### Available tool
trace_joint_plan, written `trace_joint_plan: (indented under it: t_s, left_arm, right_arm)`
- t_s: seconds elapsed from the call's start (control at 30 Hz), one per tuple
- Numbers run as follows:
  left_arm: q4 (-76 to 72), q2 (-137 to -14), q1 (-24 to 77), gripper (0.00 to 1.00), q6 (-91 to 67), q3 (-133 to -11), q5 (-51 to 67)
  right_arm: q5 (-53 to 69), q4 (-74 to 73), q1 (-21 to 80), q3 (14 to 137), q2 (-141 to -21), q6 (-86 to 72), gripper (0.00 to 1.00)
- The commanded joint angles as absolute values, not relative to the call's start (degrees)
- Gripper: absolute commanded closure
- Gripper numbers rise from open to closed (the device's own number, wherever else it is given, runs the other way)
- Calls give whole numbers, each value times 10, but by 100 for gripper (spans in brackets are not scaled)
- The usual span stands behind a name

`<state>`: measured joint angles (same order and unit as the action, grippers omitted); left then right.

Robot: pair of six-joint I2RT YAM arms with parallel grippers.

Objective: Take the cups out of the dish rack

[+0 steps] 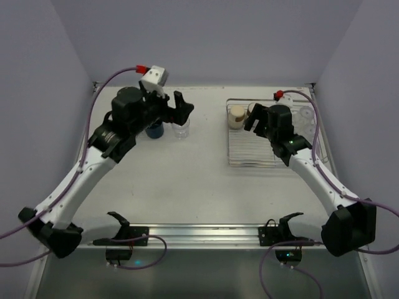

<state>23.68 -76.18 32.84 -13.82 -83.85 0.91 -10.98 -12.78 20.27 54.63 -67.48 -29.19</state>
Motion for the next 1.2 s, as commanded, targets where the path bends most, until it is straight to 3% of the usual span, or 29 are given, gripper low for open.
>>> trace_joint_plan:
  t_s: [0.0, 0.17, 0.33, 0.7, 0.83, 1.07, 1.17]
  left_arm:
    - [147, -657, 326, 0, -174, -729, 76]
    - [145, -492, 327, 0, -157, -539, 53]
    - [157, -391, 327, 0, -131, -448, 19]
    - [148, -421, 325, 0, -107, -434, 83]
    - [148, -418, 324, 0, -107, -432, 76]
    - [145, -433, 311, 0, -108, -436, 88]
    - [144, -434, 306, 0, -111, -436, 91]
  right_arm:
    - [-191, -147, 173, 602, -733, -265, 17]
    - [-222, -149, 149, 688, -837, -253, 7]
    - [-228, -167, 141, 773, -953, -250, 1]
    - [-245, -210, 135, 918, -1107, -242, 1]
    - [-236, -235, 135, 967, -1151, -237, 3]
    - [-211, -271, 128, 990, -1173, -255, 16]
    - [-201, -276, 126, 988, -1176, -263, 30]
